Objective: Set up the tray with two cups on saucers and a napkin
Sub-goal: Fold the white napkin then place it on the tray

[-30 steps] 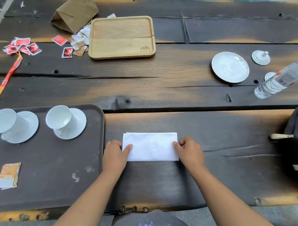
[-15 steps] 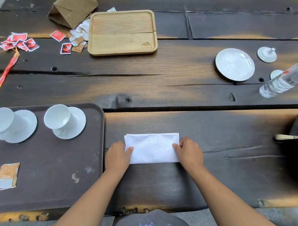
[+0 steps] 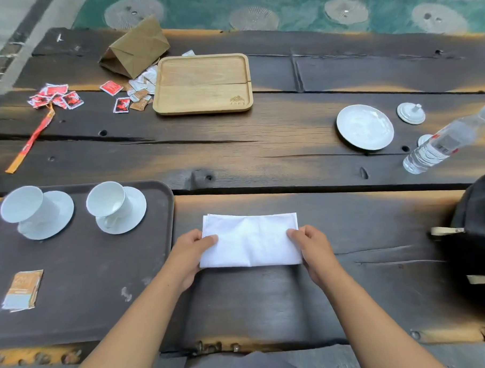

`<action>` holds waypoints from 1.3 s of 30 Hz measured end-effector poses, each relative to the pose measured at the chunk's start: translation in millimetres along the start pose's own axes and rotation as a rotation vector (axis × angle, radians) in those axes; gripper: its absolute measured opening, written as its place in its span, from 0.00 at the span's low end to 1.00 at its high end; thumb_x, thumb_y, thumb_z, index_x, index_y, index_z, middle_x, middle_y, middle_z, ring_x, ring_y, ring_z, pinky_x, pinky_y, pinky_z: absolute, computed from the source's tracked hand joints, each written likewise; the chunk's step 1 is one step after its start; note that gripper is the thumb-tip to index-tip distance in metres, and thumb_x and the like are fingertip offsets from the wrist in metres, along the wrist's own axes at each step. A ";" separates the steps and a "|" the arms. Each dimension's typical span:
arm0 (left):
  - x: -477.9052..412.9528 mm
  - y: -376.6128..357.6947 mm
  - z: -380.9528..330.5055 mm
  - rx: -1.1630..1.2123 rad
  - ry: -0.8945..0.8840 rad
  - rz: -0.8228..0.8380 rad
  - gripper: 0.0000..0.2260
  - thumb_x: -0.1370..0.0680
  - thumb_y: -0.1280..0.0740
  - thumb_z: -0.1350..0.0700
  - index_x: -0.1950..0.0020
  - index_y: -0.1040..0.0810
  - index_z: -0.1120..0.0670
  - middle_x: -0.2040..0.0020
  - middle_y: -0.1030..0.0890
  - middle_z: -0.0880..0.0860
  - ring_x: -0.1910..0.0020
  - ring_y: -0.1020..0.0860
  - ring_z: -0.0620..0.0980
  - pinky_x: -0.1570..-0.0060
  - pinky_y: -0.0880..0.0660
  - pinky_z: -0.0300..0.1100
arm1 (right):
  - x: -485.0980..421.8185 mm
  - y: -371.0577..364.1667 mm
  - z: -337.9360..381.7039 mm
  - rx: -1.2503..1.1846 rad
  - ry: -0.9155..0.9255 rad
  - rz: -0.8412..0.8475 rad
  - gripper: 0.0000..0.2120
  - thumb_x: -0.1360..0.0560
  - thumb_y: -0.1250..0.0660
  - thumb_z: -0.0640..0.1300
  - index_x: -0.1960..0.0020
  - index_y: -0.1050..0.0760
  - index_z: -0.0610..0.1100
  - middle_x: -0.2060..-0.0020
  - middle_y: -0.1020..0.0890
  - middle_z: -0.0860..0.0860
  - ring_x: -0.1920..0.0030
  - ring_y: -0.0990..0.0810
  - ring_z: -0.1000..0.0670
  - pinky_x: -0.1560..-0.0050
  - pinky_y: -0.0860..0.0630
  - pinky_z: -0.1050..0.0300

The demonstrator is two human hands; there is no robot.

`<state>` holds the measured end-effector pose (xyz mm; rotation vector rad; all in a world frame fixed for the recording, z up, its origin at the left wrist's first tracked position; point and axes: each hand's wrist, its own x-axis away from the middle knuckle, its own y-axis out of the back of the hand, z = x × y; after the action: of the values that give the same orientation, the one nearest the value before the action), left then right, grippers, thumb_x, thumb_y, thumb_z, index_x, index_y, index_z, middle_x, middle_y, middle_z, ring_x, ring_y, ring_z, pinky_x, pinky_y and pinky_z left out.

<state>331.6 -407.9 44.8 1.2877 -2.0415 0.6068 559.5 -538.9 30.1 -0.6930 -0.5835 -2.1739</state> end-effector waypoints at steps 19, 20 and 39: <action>110.8 -8.5 -83.4 0.205 -0.281 0.167 0.08 0.20 0.34 0.63 0.42 0.24 0.64 0.47 0.16 0.60 0.55 0.17 0.54 0.61 0.19 0.43 | 111.5 41.0 94.8 -0.236 0.282 0.107 0.09 0.20 0.36 0.37 0.48 0.21 0.32 0.58 0.16 0.44 0.59 0.21 0.46 0.56 0.28 0.51; 118.0 -8.1 -85.7 0.196 -0.310 0.196 0.11 0.20 0.33 0.62 0.39 0.24 0.65 0.44 0.16 0.60 0.53 0.17 0.54 0.59 0.19 0.43 | 117.6 44.2 98.1 -0.254 0.296 0.116 0.09 0.20 0.36 0.37 0.47 0.21 0.32 0.57 0.16 0.43 0.58 0.21 0.45 0.56 0.28 0.51; 217.0 4.5 -92.2 0.082 -0.499 0.342 0.18 0.24 0.32 0.50 0.37 0.19 0.56 0.48 0.17 0.56 0.63 0.22 0.49 0.73 0.27 0.40 | 202.6 70.7 121.3 -0.351 0.427 0.229 0.09 0.21 0.35 0.39 0.54 0.17 0.42 0.57 0.14 0.45 0.63 0.17 0.51 0.65 0.25 0.57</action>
<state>284.5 -477.1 265.2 1.2321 -2.7097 0.5614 536.3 -616.0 263.0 -0.4241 0.0979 -2.1338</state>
